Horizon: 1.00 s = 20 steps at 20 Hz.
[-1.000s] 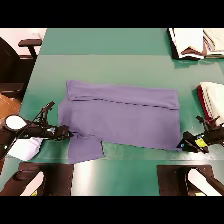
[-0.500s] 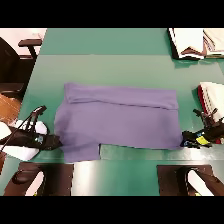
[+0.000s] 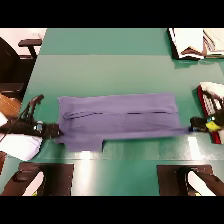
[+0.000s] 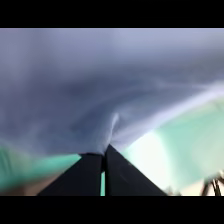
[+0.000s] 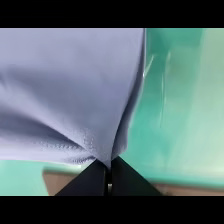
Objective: Fold the shirts.
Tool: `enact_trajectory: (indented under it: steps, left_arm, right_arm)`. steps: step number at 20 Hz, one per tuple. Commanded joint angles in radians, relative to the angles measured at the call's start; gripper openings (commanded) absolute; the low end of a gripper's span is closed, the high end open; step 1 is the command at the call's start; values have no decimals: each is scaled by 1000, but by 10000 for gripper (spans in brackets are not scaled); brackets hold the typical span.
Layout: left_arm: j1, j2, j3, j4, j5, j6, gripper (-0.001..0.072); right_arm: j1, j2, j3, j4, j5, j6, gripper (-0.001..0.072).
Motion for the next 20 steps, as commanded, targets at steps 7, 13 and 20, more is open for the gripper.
enact_trajectory:
  steps: [7, 13, 20]
  left_arm:
    - [0, -628, 450, 1, 298, 148, 24]
    - [0, -693, 482, -3, 352, 143, 284]
    - [0, -692, 546, -37, 261, 130, 125]
  right_arm:
    - [85, -535, 482, 50, -150, -10, 20]
    - [64, -704, 654, 176, -145, -78, 154]
    - [-132, -655, 565, 363, -120, -193, 477]
